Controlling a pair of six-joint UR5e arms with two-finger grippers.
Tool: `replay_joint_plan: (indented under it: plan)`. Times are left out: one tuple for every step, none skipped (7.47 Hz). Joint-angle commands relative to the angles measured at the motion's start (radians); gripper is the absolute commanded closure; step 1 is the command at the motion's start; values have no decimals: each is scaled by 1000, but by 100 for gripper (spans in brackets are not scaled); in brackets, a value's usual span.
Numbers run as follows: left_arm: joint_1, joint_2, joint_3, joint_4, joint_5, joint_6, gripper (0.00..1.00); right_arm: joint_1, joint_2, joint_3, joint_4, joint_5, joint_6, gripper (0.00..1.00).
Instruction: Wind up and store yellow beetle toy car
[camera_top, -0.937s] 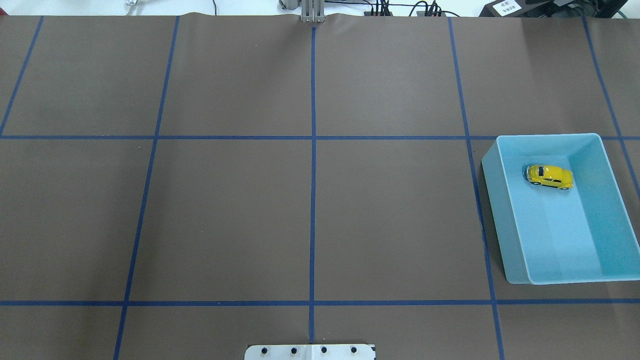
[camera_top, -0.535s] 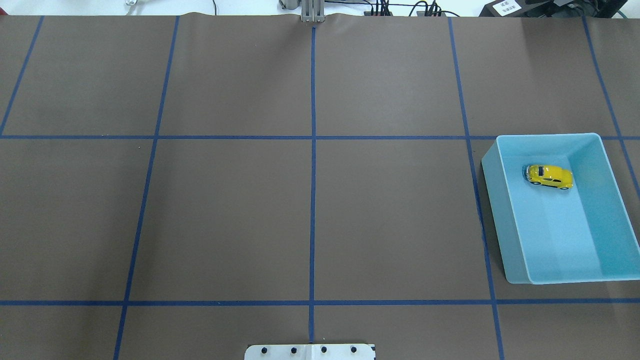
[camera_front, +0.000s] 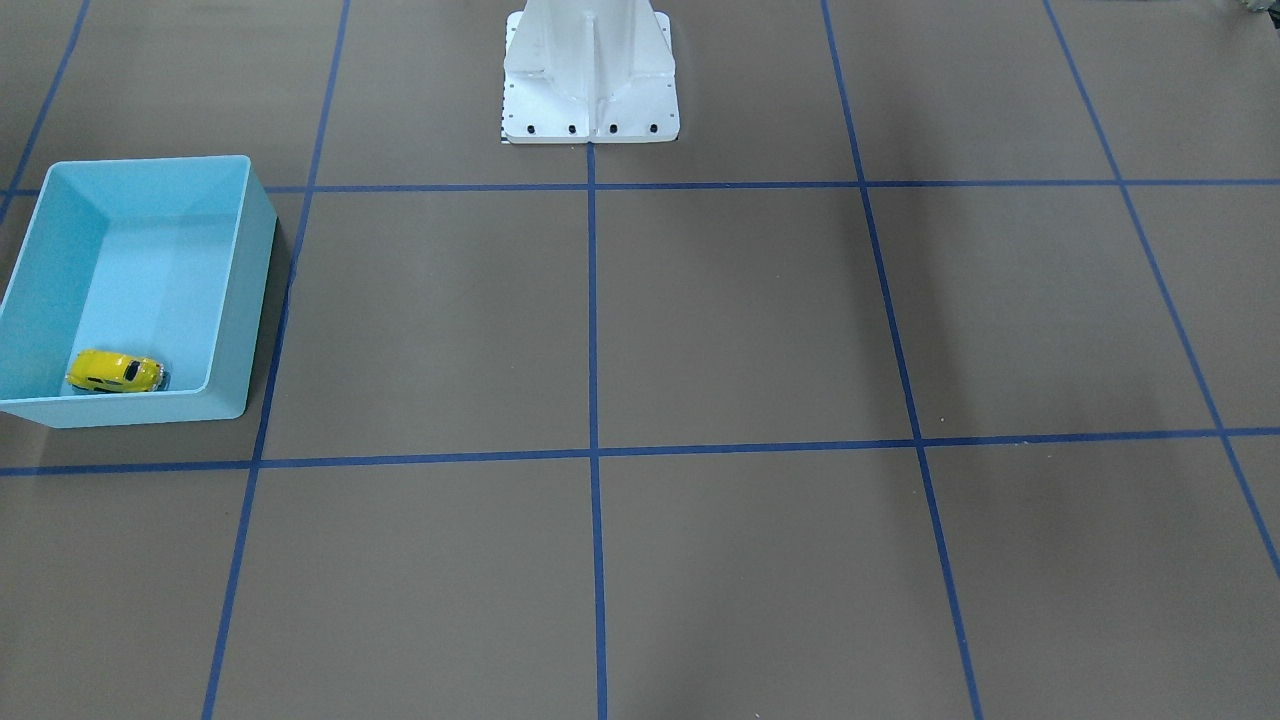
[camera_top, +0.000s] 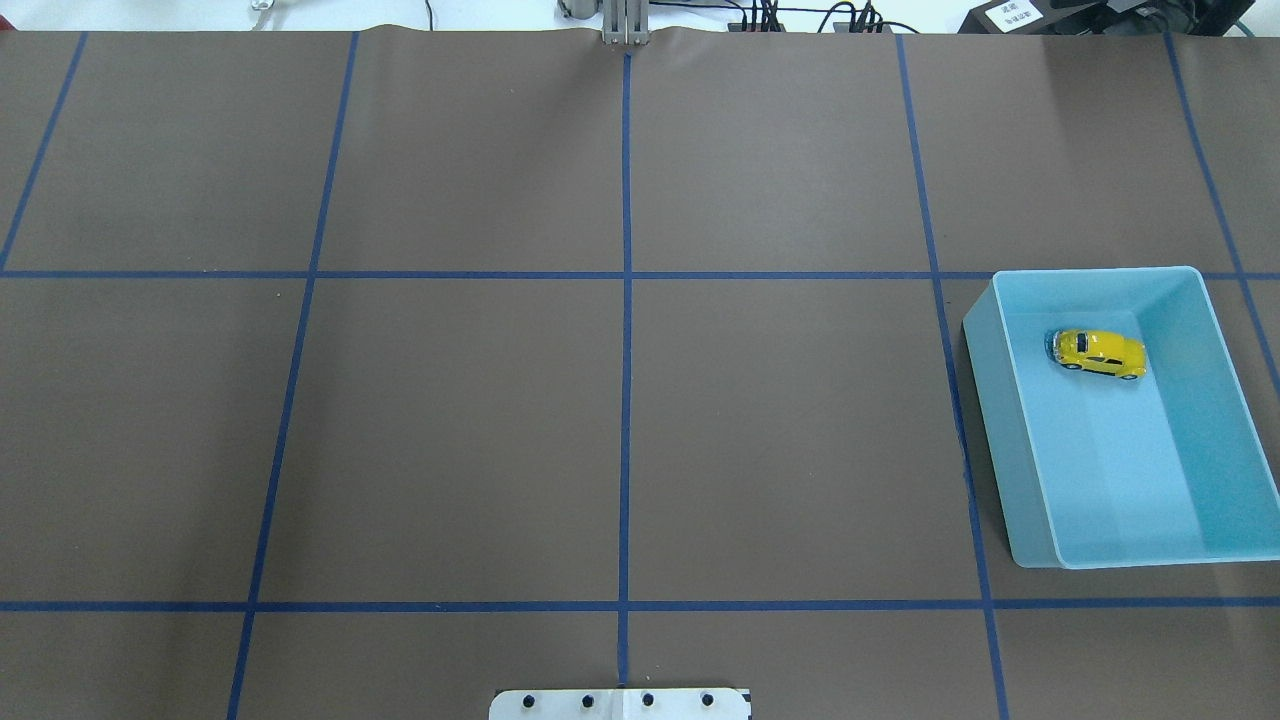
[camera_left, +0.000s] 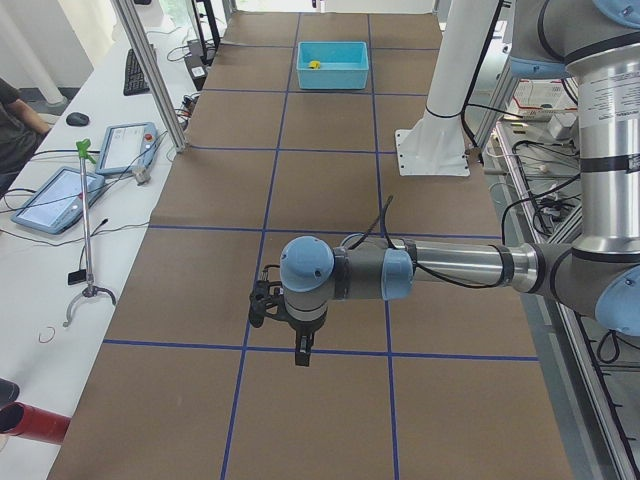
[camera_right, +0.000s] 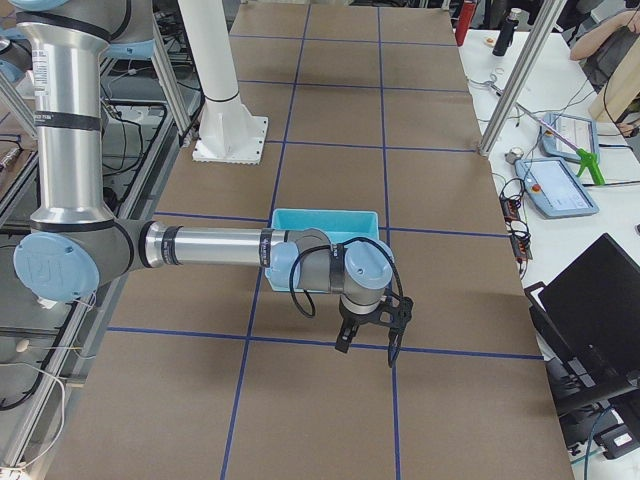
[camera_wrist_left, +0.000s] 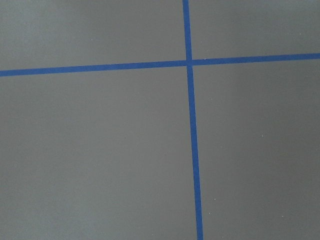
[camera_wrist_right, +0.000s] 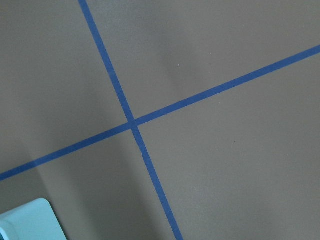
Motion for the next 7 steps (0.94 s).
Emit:
replay_joint_plan:
  plan:
    - [-3,16,-4,-1,0,0,0,0,-10,15,0,-1,0,0]
    - [-3,21,1,0,0,0,0,0,-10,20,-1,-1,0,0]
    - [-12,47,-4,0,-2,0,0,0,-15,21,-1,-1,0,0]
    - [-12,54,-14,0,-2,0,0,0,-16,23,0,0,0,0]
    - [-9,61,-14,-1,-2,0,0,0,-16,27,-1,0,0,0]
    - [-11,61,-20,-1,-5,0,0,0,-18,38,-1,-1,0,0]
    - [-6,56,-36,-3,-8,0,0,0,-24,40,0,0,-2,0]
